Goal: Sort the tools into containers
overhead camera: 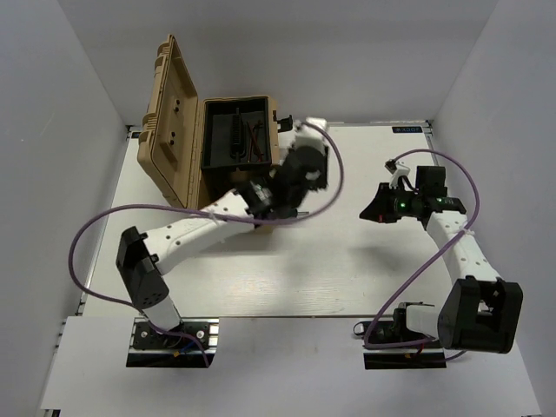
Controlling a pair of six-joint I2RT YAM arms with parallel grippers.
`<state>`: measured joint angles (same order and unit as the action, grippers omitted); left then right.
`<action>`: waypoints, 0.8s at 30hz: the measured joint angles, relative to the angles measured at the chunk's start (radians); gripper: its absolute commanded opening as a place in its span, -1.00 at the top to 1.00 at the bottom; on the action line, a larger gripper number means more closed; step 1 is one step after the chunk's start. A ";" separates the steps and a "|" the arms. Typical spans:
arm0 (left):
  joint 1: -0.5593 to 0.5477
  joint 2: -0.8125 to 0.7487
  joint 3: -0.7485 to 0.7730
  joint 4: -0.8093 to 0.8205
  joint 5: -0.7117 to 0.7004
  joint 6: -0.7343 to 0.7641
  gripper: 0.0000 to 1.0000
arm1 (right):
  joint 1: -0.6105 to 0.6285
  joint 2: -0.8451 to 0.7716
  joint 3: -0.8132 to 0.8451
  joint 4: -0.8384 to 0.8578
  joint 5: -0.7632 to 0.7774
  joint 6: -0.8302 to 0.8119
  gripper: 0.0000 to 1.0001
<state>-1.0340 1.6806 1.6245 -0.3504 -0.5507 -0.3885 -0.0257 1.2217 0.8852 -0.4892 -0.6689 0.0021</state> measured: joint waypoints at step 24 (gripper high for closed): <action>0.601 0.317 0.303 -0.170 -0.150 0.180 0.69 | 0.171 0.257 0.091 -0.095 0.006 -0.190 -0.07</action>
<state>-0.4332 1.9976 1.9270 -0.5205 -0.7002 -0.2089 0.1452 1.4784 0.9760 -0.5838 -0.6624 -0.1879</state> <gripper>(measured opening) 0.457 0.496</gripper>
